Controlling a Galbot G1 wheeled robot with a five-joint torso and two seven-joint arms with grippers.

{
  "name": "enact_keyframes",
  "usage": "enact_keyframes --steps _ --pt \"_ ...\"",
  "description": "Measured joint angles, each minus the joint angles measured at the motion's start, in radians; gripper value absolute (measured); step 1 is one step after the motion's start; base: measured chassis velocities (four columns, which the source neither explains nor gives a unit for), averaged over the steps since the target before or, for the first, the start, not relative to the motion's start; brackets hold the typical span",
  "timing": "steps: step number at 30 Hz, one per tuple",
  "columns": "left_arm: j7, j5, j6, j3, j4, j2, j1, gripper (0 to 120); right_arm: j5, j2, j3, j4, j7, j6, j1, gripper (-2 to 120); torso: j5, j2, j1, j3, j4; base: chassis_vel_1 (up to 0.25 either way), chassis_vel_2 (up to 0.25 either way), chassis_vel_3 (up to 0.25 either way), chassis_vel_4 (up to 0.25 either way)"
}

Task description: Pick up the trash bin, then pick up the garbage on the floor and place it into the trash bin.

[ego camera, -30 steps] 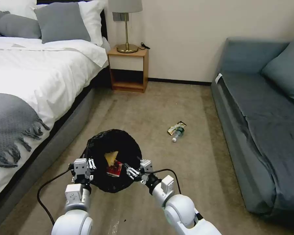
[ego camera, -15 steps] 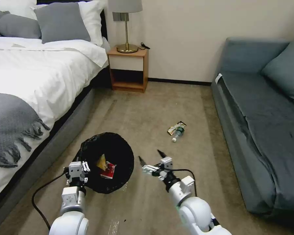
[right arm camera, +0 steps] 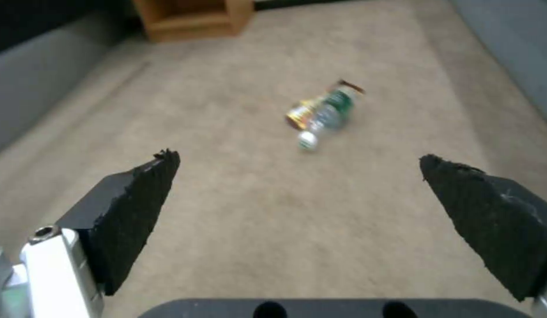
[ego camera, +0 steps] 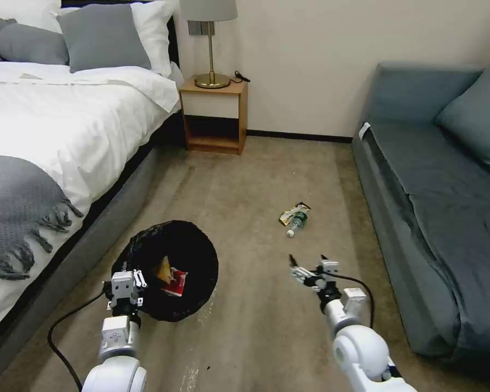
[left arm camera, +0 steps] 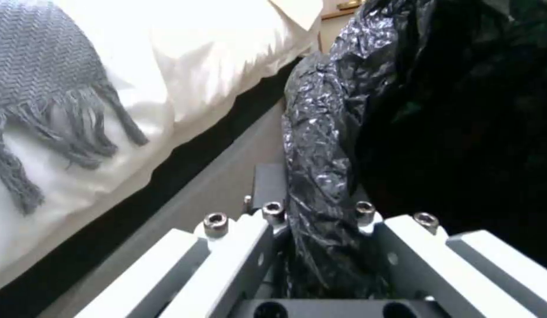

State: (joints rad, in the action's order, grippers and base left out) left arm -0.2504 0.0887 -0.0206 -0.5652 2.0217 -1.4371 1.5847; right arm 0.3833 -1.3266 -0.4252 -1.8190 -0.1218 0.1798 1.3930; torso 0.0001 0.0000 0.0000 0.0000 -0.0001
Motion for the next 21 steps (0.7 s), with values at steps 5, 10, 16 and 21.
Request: enact_keyframes --steps 5,10,16,21 --pt "-0.001 -0.003 -0.003 -0.004 -0.004 0.005 -0.004 4 0.032 -0.001 -0.022 0.033 -0.011 0.0 0.005 100 0.0001 0.0 0.0 0.0 0.0001 0.0 0.0 0.0 0.0" --pt "-0.001 -0.007 -0.013 -0.013 -0.007 0.01 0.0 4 0.035 -0.005 -0.023 0.042 -0.012 -0.003 0.005 100 0.0 0.0 0.0 0.0 0.0 0.0 0.0 0.0 0.0" --pt "-0.001 -0.015 -0.045 -0.032 -0.024 0.013 0.016 4 0.039 -0.013 -0.019 0.05 -0.01 -0.014 0.004 100 -0.0001 0.0 0.0 0.0 0.0001 0.0 0.0 0.0 0.0" --pt "-0.001 -0.042 -0.047 -0.037 -0.026 0.018 0.025 4 0.039 -0.015 -0.019 0.066 -0.007 -0.025 0.002 100 -0.0001 0.0 0.0 0.0 0.0001 0.0 0.0 0.0 0.0"
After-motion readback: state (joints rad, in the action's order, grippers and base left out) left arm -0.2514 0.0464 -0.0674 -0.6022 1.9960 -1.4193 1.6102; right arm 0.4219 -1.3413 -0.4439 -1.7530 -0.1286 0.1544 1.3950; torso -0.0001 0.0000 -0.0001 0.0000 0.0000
